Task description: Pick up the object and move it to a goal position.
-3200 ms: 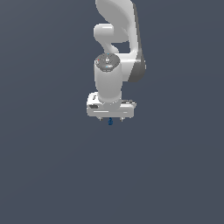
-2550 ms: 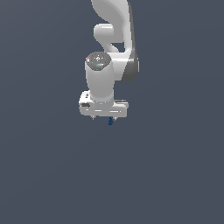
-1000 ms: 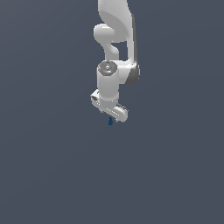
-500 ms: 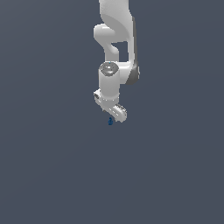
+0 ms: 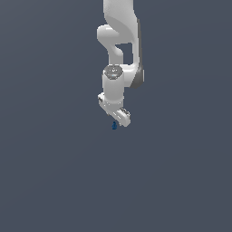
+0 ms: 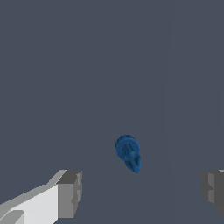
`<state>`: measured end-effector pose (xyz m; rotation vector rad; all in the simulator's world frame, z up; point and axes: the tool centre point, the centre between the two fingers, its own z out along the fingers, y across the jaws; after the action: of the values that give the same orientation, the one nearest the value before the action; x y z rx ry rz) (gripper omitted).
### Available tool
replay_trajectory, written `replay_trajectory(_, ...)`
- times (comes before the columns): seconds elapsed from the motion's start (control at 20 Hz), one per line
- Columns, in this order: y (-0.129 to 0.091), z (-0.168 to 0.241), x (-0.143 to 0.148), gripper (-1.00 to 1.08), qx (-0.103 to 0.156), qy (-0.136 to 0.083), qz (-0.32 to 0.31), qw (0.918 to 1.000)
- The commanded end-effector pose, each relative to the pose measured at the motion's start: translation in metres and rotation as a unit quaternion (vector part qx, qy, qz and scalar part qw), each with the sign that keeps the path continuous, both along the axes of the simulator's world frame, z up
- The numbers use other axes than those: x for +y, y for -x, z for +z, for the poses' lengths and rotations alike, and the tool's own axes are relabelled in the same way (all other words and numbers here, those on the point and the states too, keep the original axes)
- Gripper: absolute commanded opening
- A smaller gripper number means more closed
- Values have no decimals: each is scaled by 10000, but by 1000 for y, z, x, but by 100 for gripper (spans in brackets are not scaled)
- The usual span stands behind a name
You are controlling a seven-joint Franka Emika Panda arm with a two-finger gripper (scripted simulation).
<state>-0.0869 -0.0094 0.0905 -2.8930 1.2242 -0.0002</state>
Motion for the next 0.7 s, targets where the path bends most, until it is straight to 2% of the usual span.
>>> replay_trajectory(0.0,0,-5,0,100,3,0,-3,10000)
replay_trajectory(0.65,1,-48,0,100,2,2,-22,10000)
